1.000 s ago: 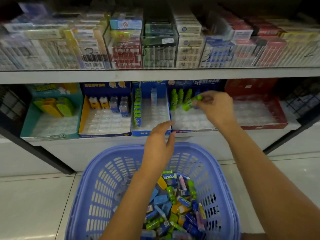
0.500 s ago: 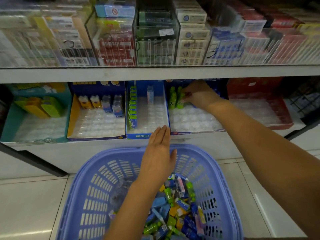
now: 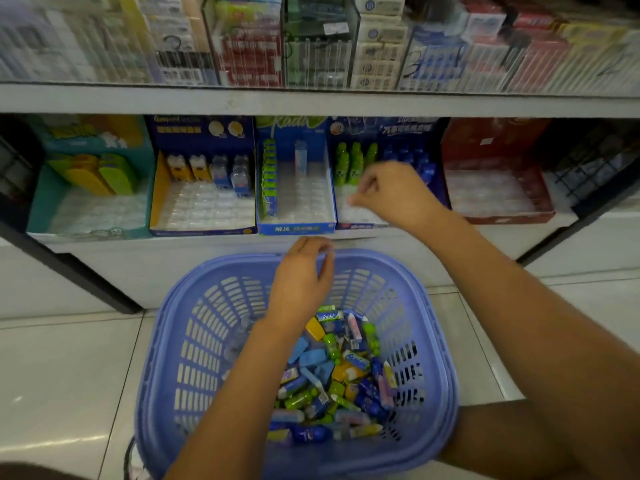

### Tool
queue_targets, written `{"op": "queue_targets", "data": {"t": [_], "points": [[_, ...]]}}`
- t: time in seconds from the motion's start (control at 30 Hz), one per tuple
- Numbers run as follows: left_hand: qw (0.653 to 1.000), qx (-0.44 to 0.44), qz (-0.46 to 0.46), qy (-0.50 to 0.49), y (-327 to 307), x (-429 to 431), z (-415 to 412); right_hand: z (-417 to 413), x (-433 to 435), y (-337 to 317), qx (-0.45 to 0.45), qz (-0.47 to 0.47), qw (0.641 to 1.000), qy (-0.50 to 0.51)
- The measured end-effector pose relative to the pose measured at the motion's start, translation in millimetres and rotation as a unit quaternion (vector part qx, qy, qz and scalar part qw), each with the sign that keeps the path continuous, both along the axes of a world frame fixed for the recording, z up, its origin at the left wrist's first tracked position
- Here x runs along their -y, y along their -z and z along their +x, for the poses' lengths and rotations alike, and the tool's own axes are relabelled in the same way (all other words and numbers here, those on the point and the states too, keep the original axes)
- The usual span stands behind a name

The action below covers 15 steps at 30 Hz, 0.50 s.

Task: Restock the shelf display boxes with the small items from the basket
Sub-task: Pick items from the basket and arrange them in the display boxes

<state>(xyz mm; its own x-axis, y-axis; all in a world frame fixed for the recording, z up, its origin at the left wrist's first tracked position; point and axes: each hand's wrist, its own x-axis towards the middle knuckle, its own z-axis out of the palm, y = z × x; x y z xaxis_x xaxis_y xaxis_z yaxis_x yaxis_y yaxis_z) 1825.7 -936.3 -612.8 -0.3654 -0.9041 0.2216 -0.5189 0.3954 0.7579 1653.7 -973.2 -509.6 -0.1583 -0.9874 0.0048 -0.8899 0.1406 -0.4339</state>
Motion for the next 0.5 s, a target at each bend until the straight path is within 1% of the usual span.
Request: {"op": "queue_targets", "data": {"t": [0.03, 0.07, 0.13, 0.17, 0.27, 0.3, 0.37, 0.43, 0.5], "points": [[0.999, 0.029, 0.036, 0.018, 12, -1, 1, 7, -18, 9, 0.011, 0.046, 0.999, -0.012], [0.993, 0.080, 0.080, 0.040, 26, -3, 3, 14, -33, 24, -0.003, 0.111, 0.994, -0.026], [0.963, 0.200, 0.153, 0.092, 57, -11, 6, 27, -54, 60, -0.057, 0.245, 0.967, -0.046], [0.946, 0.238, 0.183, 0.119, 73, -18, 9, 33, -61, 82, -0.086, 0.299, 0.949, -0.052], [0.903, 0.292, 0.263, 0.174, 117, -39, 22, 36, -78, 148, -0.126, 0.406, 0.903, -0.061], [0.893, 0.301, 0.281, 0.184, 127, -43, 25, 34, -84, 164, -0.130, 0.424, 0.894, -0.060], [0.885, 0.303, 0.288, 0.206, 140, -45, 29, 25, -93, 195, -0.123, 0.416, 0.899, -0.053], [0.886, 0.311, 0.256, 0.228, 146, -41, 27, 20, -99, 213, -0.114, 0.380, 0.917, -0.042], [0.888, 0.333, 0.194, 0.253, 152, -34, 21, 23, -101, 225, -0.115, 0.355, 0.928, -0.021]]}}
